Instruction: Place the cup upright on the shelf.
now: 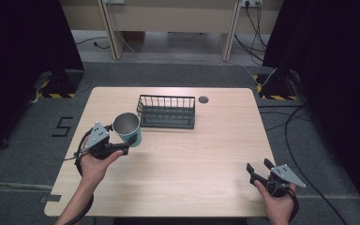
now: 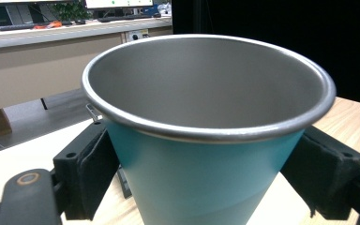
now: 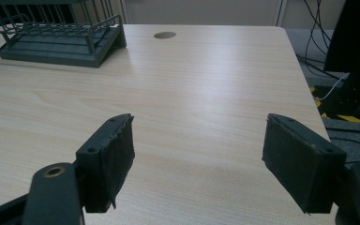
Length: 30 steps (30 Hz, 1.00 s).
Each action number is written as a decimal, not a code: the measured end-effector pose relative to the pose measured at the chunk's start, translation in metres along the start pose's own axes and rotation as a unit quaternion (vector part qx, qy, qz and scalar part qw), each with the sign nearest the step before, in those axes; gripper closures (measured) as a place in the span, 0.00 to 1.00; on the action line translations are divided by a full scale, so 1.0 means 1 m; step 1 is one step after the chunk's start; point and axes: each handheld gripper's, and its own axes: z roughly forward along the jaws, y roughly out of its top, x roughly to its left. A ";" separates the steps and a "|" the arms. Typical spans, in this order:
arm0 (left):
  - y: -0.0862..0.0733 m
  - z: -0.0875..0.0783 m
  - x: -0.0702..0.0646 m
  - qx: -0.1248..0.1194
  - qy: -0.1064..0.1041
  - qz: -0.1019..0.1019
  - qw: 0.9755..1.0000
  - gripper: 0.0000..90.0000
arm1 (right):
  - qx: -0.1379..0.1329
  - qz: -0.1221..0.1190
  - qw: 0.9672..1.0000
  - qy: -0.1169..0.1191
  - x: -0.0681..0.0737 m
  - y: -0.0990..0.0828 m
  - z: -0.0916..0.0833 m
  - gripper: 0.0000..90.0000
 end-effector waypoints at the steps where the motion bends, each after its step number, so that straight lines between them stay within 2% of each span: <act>1: 0.000 0.001 0.000 0.000 0.000 0.000 1.000 0.17 | 0.000 0.000 1.000 0.000 0.000 0.000 0.000 0.29; 30: 0.018 0.023 0.004 -0.009 0.003 0.004 1.000 0.17 | 0.002 0.001 1.000 0.000 0.000 0.000 0.000 0.29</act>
